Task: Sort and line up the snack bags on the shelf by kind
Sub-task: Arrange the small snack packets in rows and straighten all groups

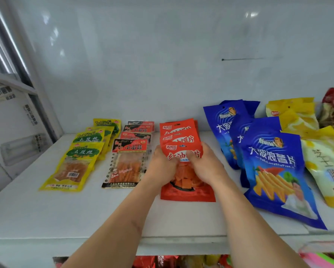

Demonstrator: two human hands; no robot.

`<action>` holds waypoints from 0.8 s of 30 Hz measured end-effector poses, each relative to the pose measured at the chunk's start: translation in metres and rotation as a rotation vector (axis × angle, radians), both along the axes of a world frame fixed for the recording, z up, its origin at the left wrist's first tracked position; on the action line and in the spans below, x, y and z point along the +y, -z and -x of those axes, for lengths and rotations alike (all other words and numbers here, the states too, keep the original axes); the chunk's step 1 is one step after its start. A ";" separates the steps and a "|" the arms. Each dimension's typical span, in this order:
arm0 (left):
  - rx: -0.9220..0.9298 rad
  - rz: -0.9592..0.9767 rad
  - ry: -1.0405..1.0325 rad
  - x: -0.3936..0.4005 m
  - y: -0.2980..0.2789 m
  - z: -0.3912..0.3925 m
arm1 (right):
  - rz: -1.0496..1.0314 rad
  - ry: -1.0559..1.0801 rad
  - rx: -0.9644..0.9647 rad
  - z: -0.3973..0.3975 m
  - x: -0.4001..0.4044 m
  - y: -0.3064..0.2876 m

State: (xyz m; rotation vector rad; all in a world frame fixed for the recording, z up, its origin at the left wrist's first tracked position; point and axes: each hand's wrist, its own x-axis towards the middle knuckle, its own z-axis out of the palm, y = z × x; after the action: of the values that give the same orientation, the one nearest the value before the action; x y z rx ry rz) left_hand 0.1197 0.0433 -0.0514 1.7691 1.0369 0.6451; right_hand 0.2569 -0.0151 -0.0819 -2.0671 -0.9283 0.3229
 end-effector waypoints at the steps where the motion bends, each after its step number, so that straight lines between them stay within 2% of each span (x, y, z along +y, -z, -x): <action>1: -0.007 0.009 -0.002 0.001 -0.001 -0.001 | -0.008 0.004 0.017 -0.002 0.001 0.000; 5: -0.091 0.069 -0.006 0.007 -0.003 -0.004 | -0.017 0.009 0.053 -0.005 0.008 0.001; 8: -0.107 0.067 -0.008 0.013 -0.001 -0.008 | 0.002 0.007 -0.007 -0.001 0.010 0.000; 14: -0.063 -0.066 -0.001 0.019 0.006 -0.014 | 0.083 0.048 -0.123 -0.007 0.013 0.007; 17: -0.039 -0.100 0.014 0.019 0.011 -0.014 | 0.058 0.052 -0.117 -0.010 0.014 0.006; 21: 0.187 -0.497 0.074 0.000 0.014 0.001 | 0.041 0.054 -0.106 -0.018 0.017 -0.003; 24: 0.422 -0.733 0.280 -0.023 0.013 0.017 | 0.102 0.072 -0.191 -0.026 0.030 -0.016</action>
State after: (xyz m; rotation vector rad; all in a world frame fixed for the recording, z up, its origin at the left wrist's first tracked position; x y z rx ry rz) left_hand 0.1028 0.0202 -0.0646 2.7238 0.8414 0.5157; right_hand 0.2826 0.0149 -0.0656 -2.2491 -0.9643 0.1390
